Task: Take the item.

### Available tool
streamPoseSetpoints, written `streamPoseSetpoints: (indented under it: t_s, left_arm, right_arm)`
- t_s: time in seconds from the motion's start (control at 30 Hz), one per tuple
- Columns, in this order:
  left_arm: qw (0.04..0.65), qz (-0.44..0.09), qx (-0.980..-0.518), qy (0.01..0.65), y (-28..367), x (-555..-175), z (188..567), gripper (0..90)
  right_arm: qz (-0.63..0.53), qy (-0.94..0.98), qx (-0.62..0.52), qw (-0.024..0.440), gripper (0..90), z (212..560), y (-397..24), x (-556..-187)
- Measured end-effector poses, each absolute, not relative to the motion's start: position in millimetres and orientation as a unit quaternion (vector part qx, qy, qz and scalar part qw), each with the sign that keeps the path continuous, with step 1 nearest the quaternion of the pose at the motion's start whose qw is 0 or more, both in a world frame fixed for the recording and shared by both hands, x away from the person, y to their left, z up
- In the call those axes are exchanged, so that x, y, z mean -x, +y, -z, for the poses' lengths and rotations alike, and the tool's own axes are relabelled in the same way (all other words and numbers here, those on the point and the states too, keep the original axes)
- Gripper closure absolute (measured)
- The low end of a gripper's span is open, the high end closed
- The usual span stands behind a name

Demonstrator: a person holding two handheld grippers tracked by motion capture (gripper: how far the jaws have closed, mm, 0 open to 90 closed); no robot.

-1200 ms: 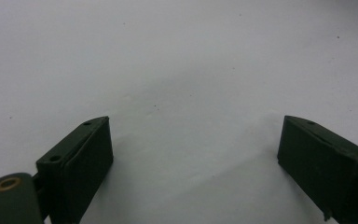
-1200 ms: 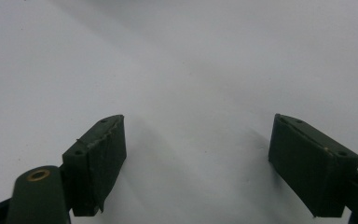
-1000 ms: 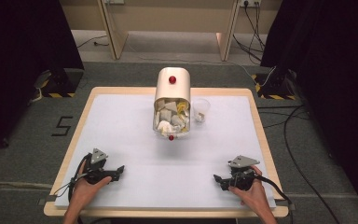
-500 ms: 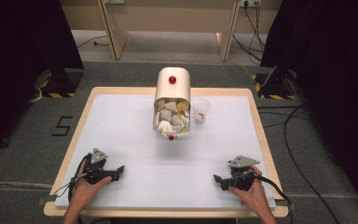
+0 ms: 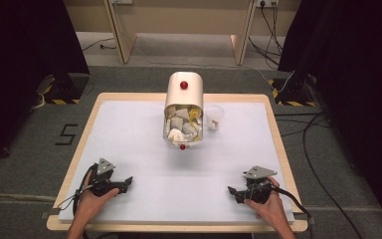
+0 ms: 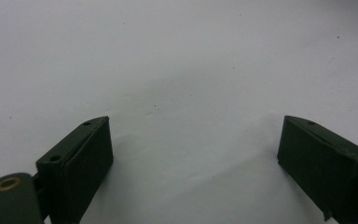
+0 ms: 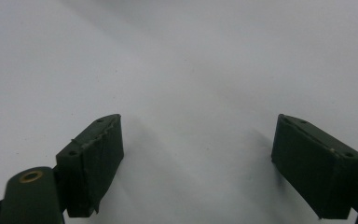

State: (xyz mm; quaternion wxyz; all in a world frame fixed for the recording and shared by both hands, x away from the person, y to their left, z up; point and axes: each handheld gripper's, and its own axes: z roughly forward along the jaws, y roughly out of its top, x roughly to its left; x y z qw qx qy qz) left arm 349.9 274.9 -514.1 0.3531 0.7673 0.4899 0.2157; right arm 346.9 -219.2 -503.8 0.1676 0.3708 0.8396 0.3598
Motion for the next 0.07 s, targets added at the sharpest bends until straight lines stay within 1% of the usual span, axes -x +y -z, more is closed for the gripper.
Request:
streamPoseSetpoints:
  t_s: [0.07]
  left_arm:
    - [0.353, -0.216, -0.767, 0.49, 274.9, -349.9, 514.1, 9.4]
  right_arm:
    - [-0.36, 0.84, -0.371, 0.168, 17.1, 503.8, -219.1, -346.9]
